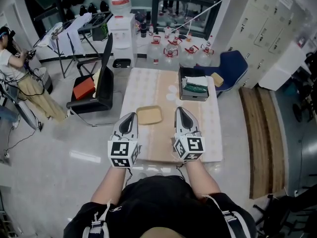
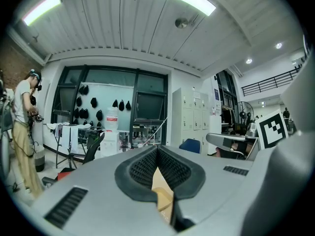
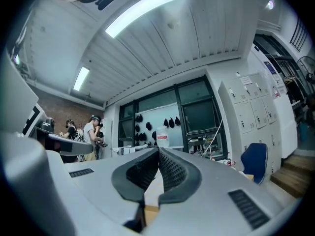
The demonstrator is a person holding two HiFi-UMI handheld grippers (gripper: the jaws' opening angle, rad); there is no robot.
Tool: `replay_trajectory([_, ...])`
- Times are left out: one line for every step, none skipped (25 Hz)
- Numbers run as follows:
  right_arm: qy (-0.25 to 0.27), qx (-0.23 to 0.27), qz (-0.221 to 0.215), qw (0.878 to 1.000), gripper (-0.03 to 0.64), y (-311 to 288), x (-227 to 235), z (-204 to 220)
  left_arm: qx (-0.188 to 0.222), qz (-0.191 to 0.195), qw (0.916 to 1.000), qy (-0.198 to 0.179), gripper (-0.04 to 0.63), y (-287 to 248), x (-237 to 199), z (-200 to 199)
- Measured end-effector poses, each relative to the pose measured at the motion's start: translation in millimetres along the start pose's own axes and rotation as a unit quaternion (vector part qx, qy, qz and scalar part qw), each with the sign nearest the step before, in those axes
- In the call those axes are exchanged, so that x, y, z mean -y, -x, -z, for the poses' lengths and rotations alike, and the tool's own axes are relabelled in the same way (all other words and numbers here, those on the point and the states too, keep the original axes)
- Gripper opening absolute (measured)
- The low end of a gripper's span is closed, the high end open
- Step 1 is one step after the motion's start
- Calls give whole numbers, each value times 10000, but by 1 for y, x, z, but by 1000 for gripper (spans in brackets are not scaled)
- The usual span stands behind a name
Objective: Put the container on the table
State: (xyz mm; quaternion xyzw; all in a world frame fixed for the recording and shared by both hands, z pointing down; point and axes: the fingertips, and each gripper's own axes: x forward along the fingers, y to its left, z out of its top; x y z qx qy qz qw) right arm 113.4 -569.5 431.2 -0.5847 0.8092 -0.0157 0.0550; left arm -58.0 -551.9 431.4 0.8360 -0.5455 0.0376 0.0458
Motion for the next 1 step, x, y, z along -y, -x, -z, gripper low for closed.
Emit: replay_trajectory([5,-7,-2,10000,14,0,0,0,6,0,10000,0,11,0,0,0])
